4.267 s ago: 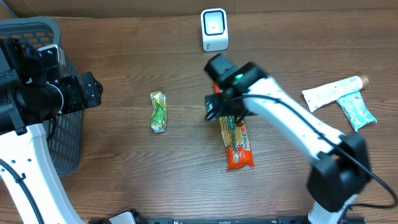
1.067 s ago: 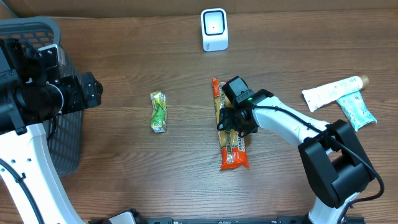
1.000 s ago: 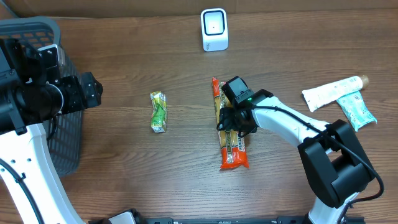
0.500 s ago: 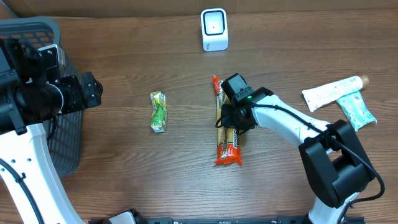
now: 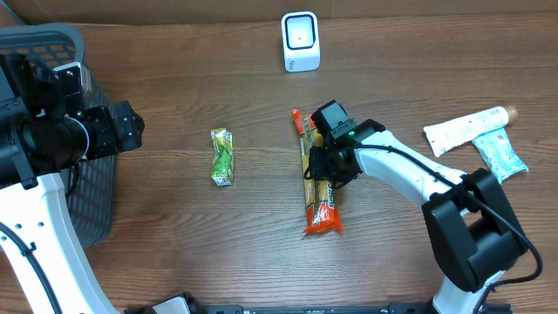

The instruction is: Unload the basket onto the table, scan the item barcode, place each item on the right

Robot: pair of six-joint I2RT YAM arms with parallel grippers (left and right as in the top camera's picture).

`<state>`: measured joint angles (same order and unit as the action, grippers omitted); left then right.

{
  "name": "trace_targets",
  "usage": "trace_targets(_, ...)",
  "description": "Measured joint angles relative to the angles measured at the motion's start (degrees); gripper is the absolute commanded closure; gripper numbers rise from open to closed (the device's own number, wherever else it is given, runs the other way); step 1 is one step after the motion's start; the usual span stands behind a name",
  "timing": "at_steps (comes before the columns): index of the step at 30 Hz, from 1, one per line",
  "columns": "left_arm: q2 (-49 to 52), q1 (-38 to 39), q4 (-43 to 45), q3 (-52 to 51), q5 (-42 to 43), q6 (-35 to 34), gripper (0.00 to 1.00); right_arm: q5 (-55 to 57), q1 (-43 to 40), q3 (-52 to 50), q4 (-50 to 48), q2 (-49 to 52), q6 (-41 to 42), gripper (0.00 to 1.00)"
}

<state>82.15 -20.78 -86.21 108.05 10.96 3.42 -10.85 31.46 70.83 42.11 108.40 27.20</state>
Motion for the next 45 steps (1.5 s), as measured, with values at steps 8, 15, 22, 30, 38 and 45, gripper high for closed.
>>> trace_targets(8,0.00,0.00,0.00,0.00,0.00,0.00,0.00,-17.64,-6.01,-0.02,0.26,-7.93,-8.92,0.96)
trace_targets(15,0.02,0.00,0.00,0.00,0.00,0.00,0.01,-44.92,-15.98,-0.02,-3.93,-11.93,-15.93,0.96)
trace_targets(22,0.02,0.00,0.00,0.00,0.00,0.00,0.01,-67.25,-22.84,-0.02,-10.58,-12.02,-15.89,0.96)
trace_targets(30,0.09,0.00,-0.13,0.00,0.00,0.00,0.00,-72.70,-22.67,-0.50,-37.53,-12.02,0.83,0.97)
trace_targets(38,0.17,0.00,-0.02,0.00,0.00,0.00,0.00,-72.35,-22.27,0.00,-75.69,-13.00,28.39,0.96)
trace_targets(45,0.17,0.00,-0.04,0.00,0.02,0.00,0.00,-59.43,-20.96,0.09,-46.84,-12.96,21.62,0.97)
